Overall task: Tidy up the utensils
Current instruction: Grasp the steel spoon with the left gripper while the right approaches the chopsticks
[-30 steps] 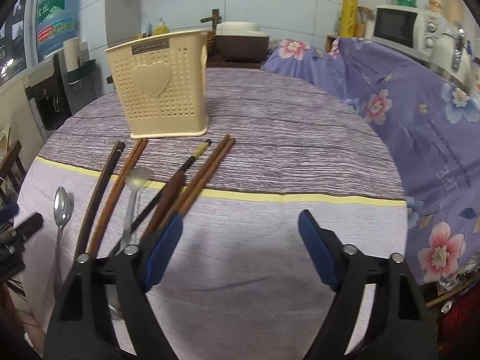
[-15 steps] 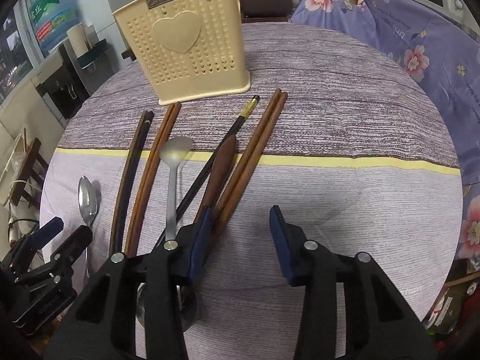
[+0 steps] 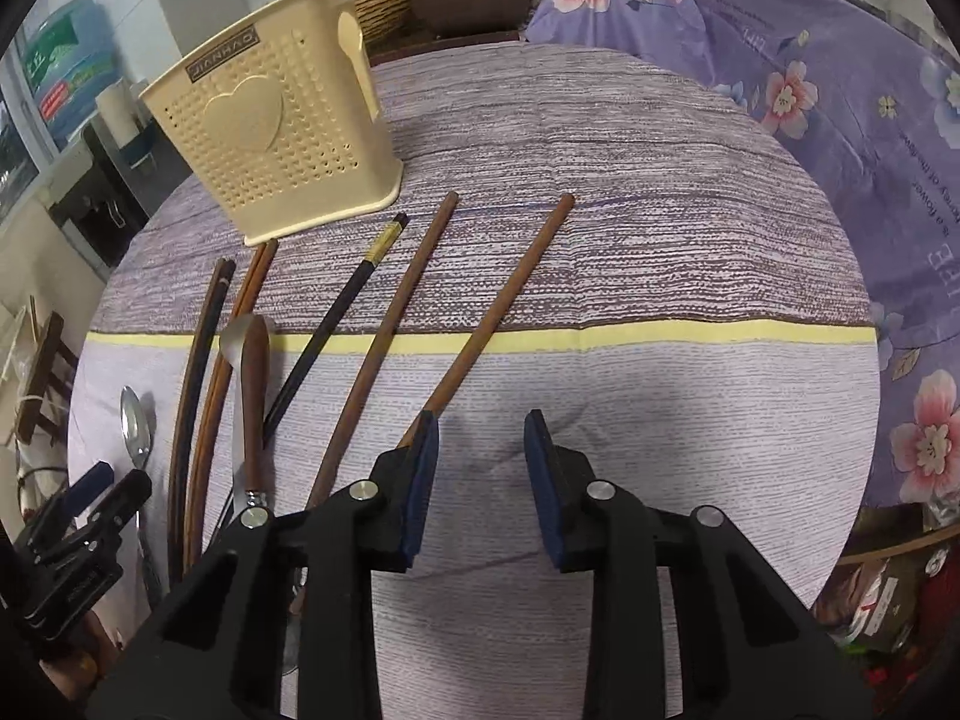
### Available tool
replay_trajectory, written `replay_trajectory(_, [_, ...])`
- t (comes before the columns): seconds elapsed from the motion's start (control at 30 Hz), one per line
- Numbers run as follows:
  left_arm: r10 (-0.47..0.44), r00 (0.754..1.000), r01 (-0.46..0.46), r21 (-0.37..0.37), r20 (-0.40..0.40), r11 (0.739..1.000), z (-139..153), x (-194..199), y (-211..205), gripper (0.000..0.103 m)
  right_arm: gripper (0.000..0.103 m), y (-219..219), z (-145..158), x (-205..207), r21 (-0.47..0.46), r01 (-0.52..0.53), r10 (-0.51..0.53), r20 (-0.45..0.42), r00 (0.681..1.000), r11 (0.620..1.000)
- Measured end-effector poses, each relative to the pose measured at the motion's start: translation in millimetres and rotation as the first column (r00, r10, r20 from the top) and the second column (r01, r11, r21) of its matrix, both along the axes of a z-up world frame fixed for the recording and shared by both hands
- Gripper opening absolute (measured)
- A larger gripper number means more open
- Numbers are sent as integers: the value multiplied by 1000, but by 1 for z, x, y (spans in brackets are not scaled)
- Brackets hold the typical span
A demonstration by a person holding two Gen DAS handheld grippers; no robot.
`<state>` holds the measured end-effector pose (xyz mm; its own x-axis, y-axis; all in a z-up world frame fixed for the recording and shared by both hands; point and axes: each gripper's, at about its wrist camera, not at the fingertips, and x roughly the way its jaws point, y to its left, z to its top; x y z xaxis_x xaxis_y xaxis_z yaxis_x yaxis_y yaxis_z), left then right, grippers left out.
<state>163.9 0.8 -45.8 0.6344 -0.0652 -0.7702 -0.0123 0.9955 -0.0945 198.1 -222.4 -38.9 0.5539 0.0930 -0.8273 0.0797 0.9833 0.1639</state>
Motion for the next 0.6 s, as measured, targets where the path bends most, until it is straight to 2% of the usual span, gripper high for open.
replay_trajectory(0.1, [-2,1000,2,13,-4,1000,1,7,-3,65,31,1,-3,2,18,0,0,-2,1000,1000])
replay_trajectory(0.27, [11,1000,-11,62,-8,998,-1,26,-6,60,31,4,-3,4,17,-5,5,4,1000,1000])
replay_trajectory(0.4, [7,1000,-6,92,-13,996,-1,39,-11,40,31,4,-3,5,10,-3,3,7,1000,1000])
replay_trajectory(0.6, [-64,997,67,90,-36,994,2,55,-19,37,31,0,-2,8,10,-1,1,17,1000,1000])
